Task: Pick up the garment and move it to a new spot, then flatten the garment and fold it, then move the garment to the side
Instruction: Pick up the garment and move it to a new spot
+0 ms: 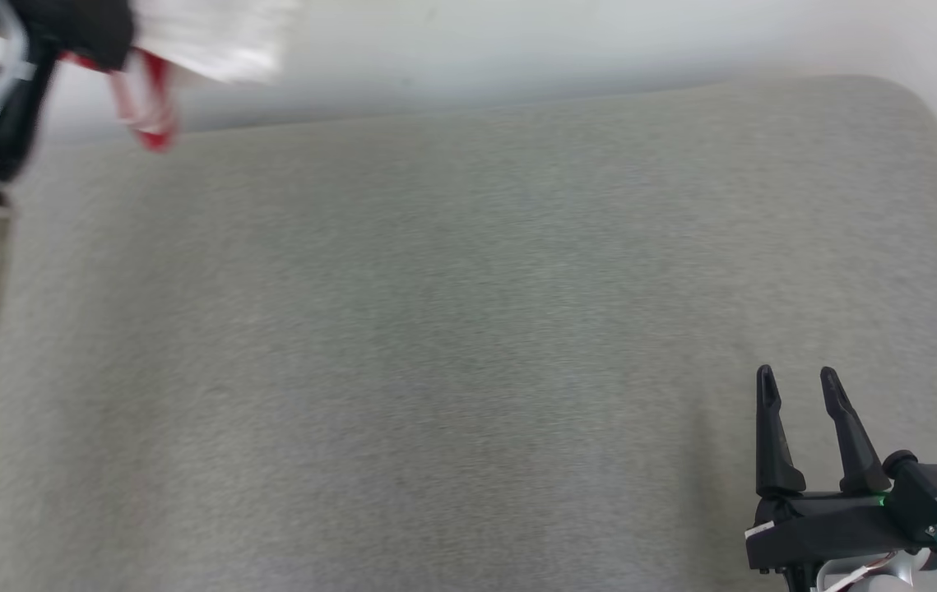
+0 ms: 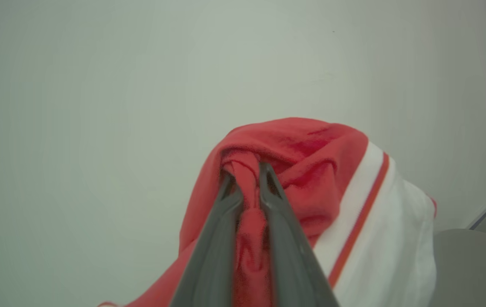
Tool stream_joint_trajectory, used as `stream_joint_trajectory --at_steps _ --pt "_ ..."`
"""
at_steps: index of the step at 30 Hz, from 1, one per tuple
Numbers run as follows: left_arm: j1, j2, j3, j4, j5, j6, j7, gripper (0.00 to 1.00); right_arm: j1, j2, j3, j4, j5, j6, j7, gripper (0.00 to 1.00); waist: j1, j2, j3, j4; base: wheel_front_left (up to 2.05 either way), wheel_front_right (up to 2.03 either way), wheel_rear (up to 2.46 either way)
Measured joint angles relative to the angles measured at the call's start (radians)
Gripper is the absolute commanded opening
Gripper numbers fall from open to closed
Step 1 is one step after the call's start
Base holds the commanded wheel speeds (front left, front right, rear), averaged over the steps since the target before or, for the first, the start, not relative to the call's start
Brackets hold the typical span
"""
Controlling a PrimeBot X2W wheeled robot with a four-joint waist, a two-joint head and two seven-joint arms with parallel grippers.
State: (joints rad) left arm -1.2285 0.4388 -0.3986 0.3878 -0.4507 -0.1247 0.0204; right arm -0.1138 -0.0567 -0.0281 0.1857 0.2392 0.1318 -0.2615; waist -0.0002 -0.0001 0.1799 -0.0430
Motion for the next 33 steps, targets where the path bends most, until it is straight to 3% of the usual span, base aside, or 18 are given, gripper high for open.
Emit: stream_joint_trajectory --at_steps 9,16,26,27,28,29,33 --pt "0.080 -0.141 -0.057 -0.040 -0.051 0.023 -0.008 0.00 0.012 0.003 0.004 0.000 0.007 0.000 0.000 1.00 0.0001 0.0000 -0.024 -0.139 0.00 0.00 0.00" --pt "0.314 -0.237 -0.105 -0.012 -0.098 0.064 -0.067 0.00 0.014 0.004 0.006 -0.006 0.016 0.000 0.000 1.00 0.0001 0.0000 -0.014 -0.222 0.00 0.00 0.00" --pt "0.609 -0.325 -0.163 0.133 -0.165 0.072 -0.156 0.00 0.011 0.005 0.034 0.003 0.025 0.000 0.000 1.00 0.0002 0.0001 0.008 -0.203 0.00 0.00 0.00" --pt "0.624 -0.332 -0.174 0.146 -0.164 0.070 -0.166 0.30 0.011 0.005 0.040 0.005 0.025 0.000 0.000 1.00 0.0002 0.0001 0.007 -0.198 0.00 0.00 0.00" --pt "0.630 -0.336 -0.183 0.158 -0.162 0.065 -0.175 0.88 0.011 0.006 0.044 0.006 0.024 0.000 0.000 1.00 0.0003 0.0001 0.007 -0.193 0.00 0.00 0.00" --pt "0.632 -0.342 -0.189 0.165 -0.162 0.063 -0.187 1.00 0.011 0.006 0.045 0.006 0.024 0.000 0.000 1.00 0.0002 0.0001 0.005 -0.187 0.00 0.00 0.00" --pt "0.628 -0.360 -0.187 0.162 -0.163 0.055 -0.242 1.00 0.014 0.006 0.047 0.007 0.020 0.000 0.000 1.00 0.0002 0.0001 -0.008 -0.163 0.00 0.00 0.00"
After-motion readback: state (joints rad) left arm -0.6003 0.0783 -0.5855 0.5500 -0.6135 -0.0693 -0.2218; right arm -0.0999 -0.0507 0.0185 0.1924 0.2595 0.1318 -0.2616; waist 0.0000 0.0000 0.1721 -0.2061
